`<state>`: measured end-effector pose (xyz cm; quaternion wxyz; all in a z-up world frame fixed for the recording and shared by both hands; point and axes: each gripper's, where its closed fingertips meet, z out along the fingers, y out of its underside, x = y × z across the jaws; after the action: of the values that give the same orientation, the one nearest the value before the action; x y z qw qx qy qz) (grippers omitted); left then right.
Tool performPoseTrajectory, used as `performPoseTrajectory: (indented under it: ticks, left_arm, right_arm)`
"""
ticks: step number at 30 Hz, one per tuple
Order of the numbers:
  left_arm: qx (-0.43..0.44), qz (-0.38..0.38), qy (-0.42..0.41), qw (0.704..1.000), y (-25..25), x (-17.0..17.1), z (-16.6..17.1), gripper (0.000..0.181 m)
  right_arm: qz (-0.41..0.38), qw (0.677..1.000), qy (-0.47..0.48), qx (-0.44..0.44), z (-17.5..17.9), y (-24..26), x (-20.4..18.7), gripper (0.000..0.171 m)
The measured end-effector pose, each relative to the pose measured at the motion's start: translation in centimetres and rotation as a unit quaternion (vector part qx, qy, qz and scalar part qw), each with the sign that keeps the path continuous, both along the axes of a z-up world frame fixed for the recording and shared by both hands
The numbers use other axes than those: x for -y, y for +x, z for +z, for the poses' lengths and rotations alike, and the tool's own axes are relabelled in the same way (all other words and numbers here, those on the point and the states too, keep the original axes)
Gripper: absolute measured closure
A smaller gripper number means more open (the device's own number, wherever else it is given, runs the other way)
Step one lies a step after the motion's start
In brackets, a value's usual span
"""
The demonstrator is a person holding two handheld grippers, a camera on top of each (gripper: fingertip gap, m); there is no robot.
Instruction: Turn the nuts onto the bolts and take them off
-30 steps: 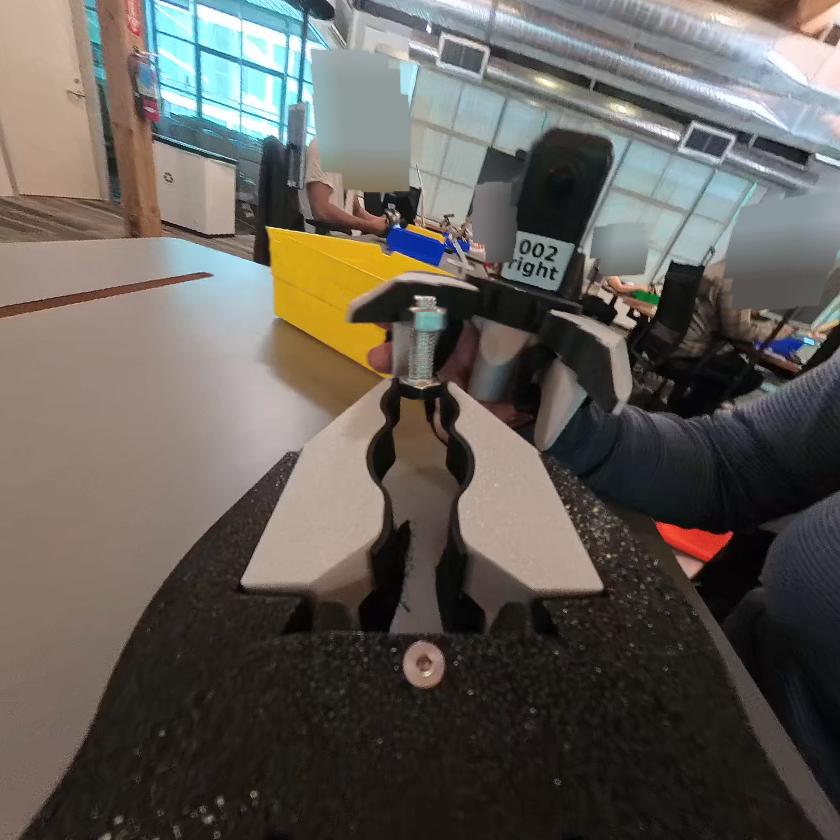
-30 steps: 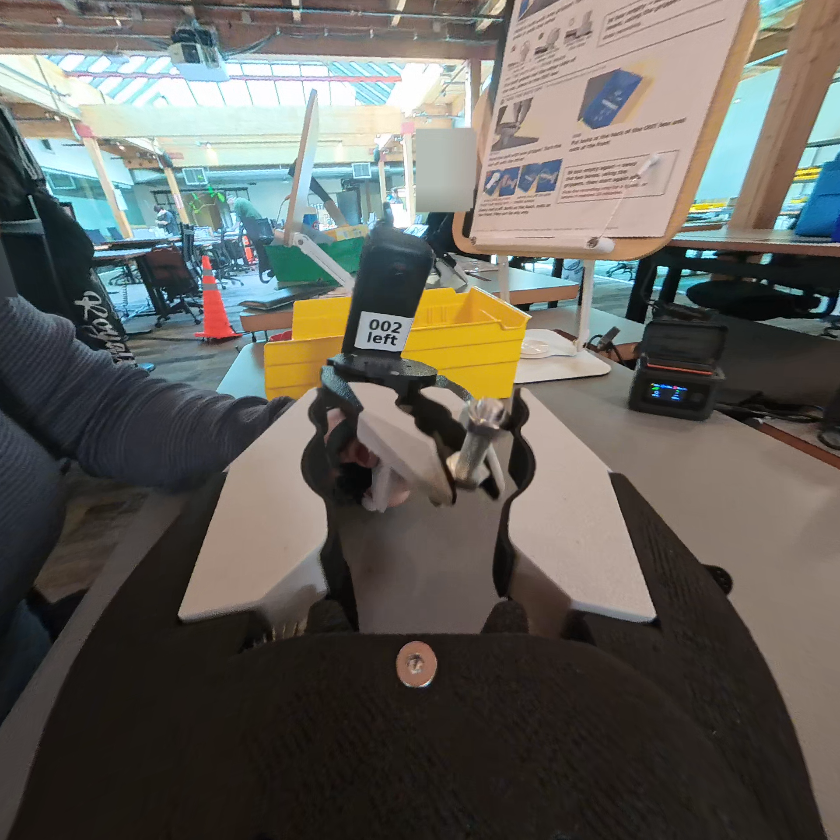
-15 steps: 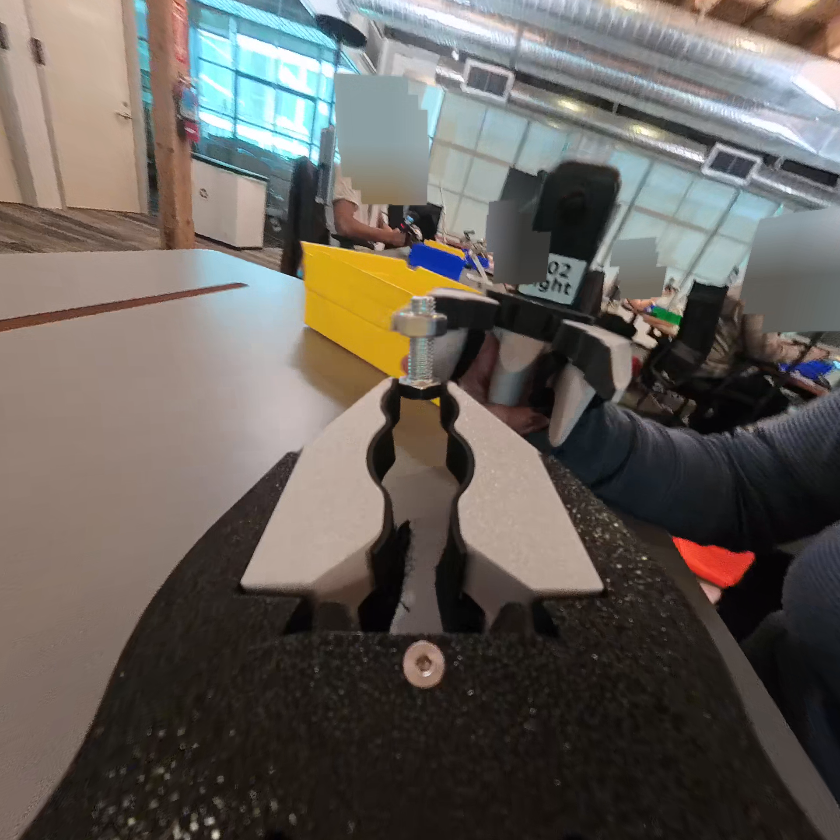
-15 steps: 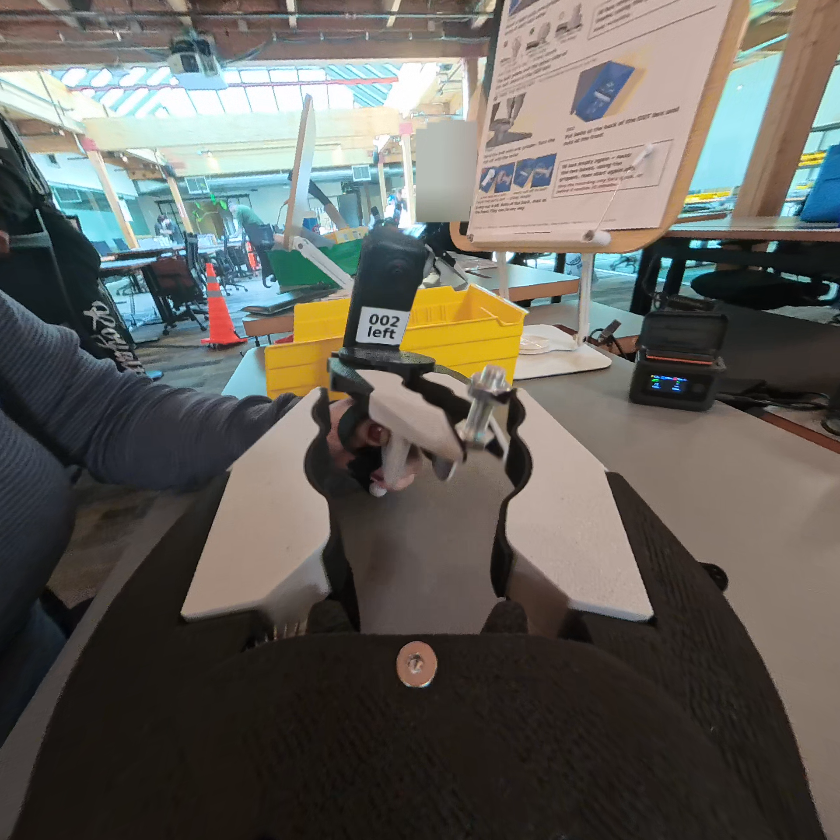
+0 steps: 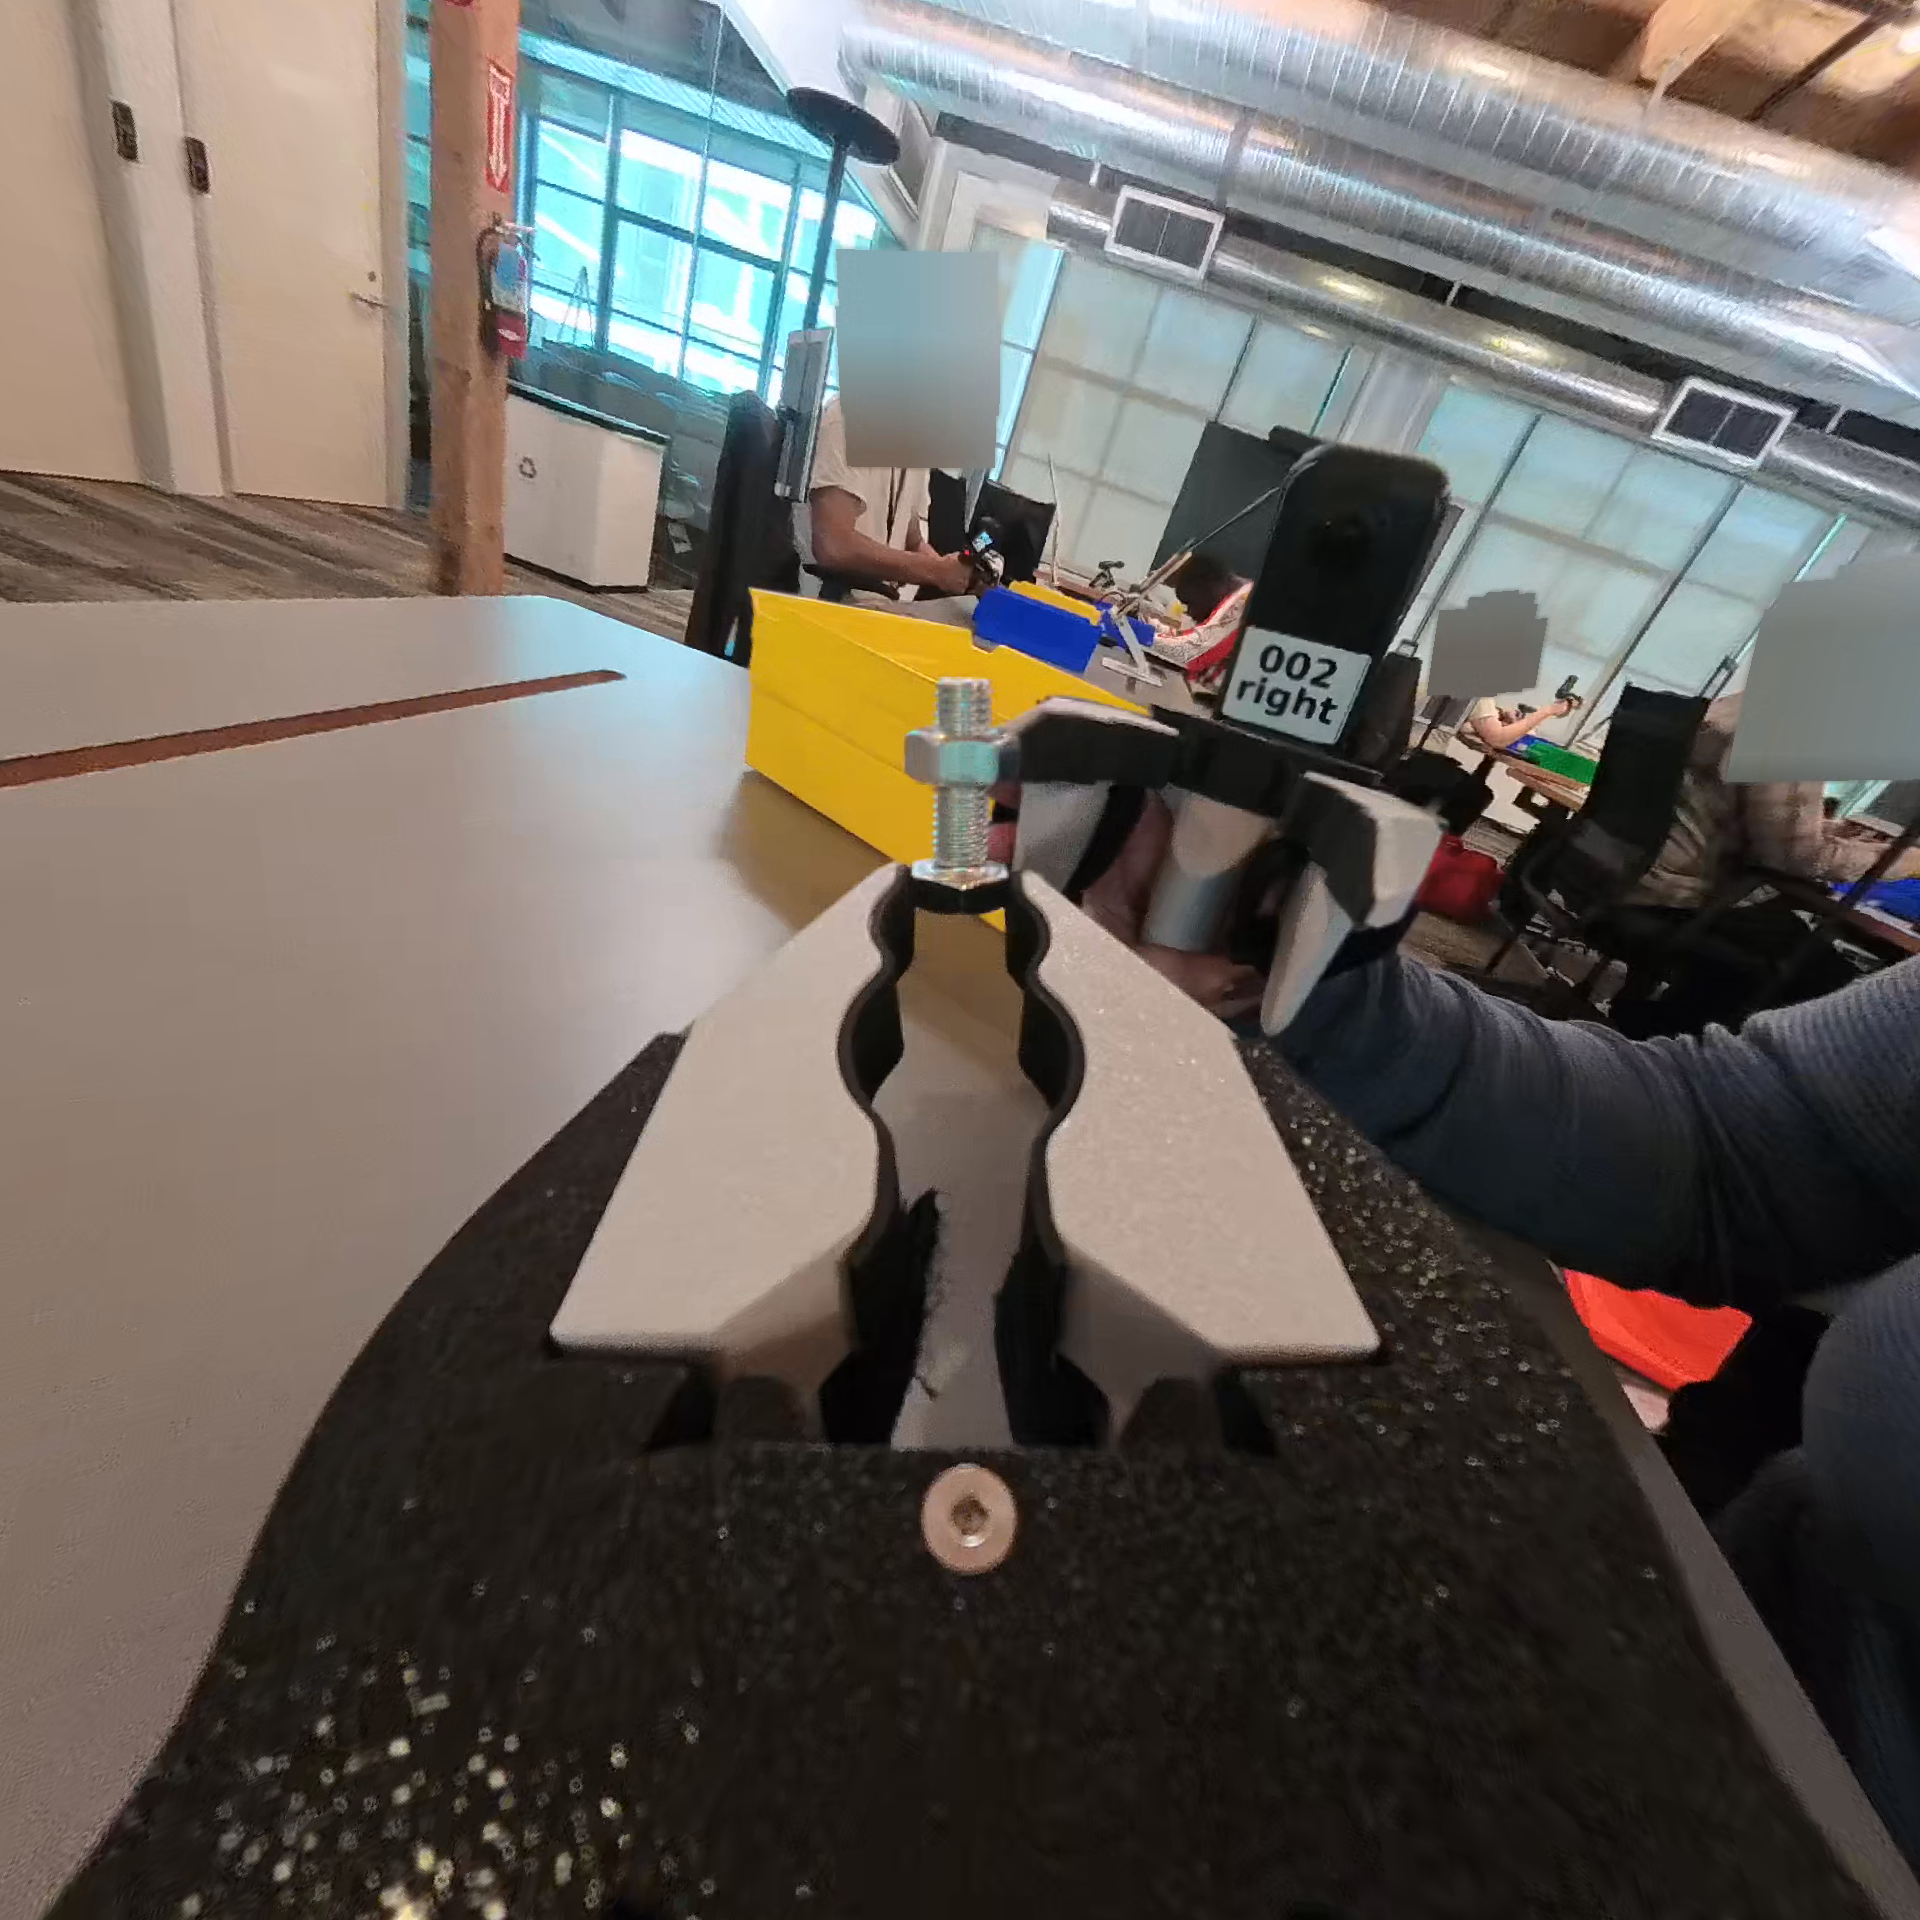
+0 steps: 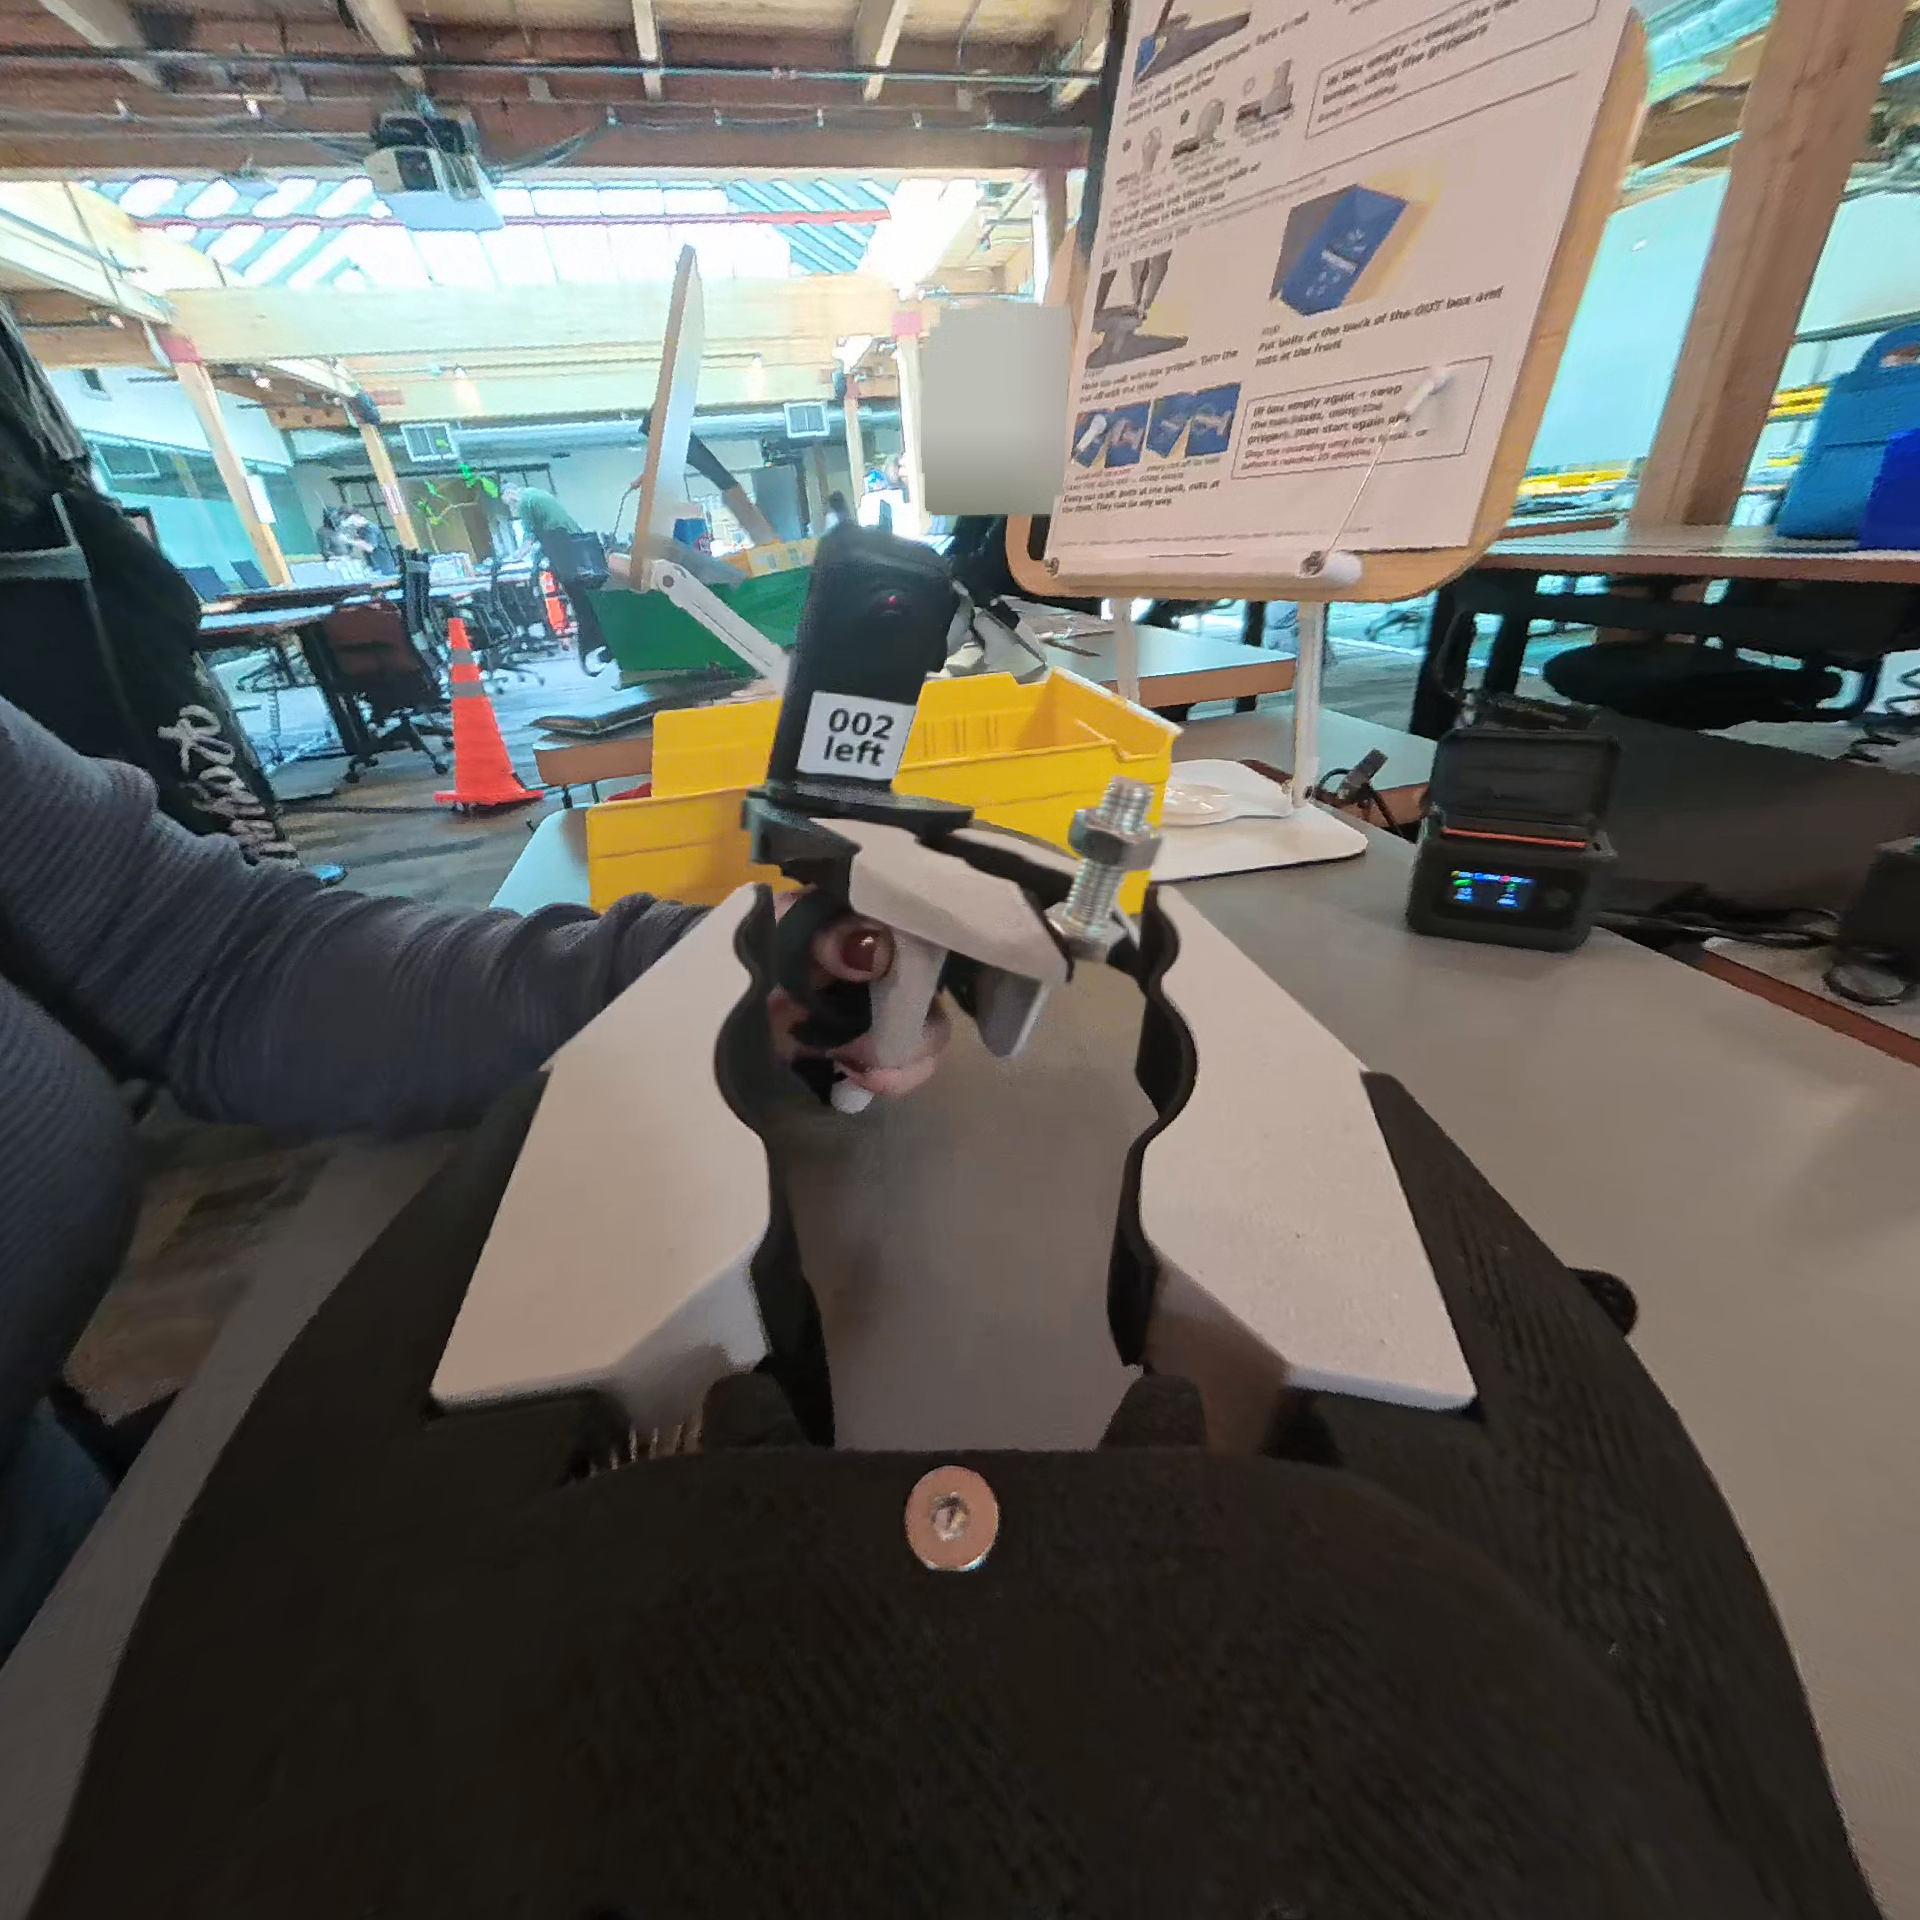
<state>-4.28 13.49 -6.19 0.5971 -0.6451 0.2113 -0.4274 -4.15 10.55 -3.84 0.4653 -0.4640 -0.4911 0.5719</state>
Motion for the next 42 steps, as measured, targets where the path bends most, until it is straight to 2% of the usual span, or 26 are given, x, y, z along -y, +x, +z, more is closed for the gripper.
performPoseTrajectory:
  ticks: [4,6,9,12,14,18,22,24,27,30,34,37,40,42]
  left_arm:
    - [-0.038,-0.052,0.009,0.998,2.9,1.4,-0.6,0.166]
    - [-0.050,-0.066,0.003,0.997,4.0,1.7,-1.3,0.166]
    - [-0.030,-0.045,-0.006,0.999,2.7,1.0,-1.3,0.166]
    - [0.021,-0.006,-0.013,1.000,-0.1,-0.1,-0.2,0.166]
    - [0.005,-0.022,-0.006,1.000,0.6,0.3,-0.2,0.166]
    - [-0.039,-0.064,0.000,0.997,3.5,1.5,-1.0,0.166]
    - [-0.012,-0.023,-0.009,1.000,1.2,0.3,-0.8,0.166]
    - [0.013,0.002,-0.008,1.000,-0.5,-0.3,0.0,0.166]
    - [-0.006,-0.028,0.004,1.000,0.9,0.7,0.1,0.166]
    - [-0.034,-0.063,0.008,0.997,3.3,1.6,-0.6,0.166]
    - [-0.008,-0.030,-0.006,1.000,1.4,0.6,-0.6,0.166]
    - [0.034,0.012,-0.015,0.999,-1.5,-0.5,0.1,0.166]
    - [-0.029,0.015,0.009,0.999,-0.9,-0.3,-0.3,0.166]
    - [-0.077,0.004,0.026,0.997,0.5,0.2,-0.9,0.166]
  right_arm:
    - [-0.011,1.000,0.014,0.000,-0.2,-0.5,0.1,0.090]
    - [0.006,1.000,0.014,-0.005,-0.2,-0.8,0.9,0.091]
    - [0.008,1.000,0.014,0.007,-0.5,-0.8,0.9,0.089]
    - [-0.004,1.000,0.008,-0.005,-0.1,0.0,-0.1,0.094]
    - [-0.018,1.000,0.005,-0.007,-0.1,0.0,-0.6,0.087]
    - [0.004,1.000,-0.001,-0.003,-0.5,-0.8,0.5,0.083]
    - [0.016,1.000,0.003,0.005,-0.6,-0.6,0.8,0.085]
    - [0.013,1.000,-0.001,-0.003,-0.2,0.0,0.4,0.093]
    - [-0.008,1.000,-0.007,-0.007,0.0,-0.1,-0.3,0.081]
    - [0.013,1.000,-0.013,-0.003,-0.3,-0.6,0.6,0.079]
    - [0.027,1.000,0.002,0.004,-0.4,-0.7,1.4,0.081]
    - [0.021,1.000,-0.009,-0.002,0.1,0.3,0.5,0.101]
    - [-0.013,1.000,-0.015,-0.007,0.2,0.4,-0.7,0.121]
    - [-0.026,0.999,-0.022,-0.007,0.2,0.4,-1.2,0.127]
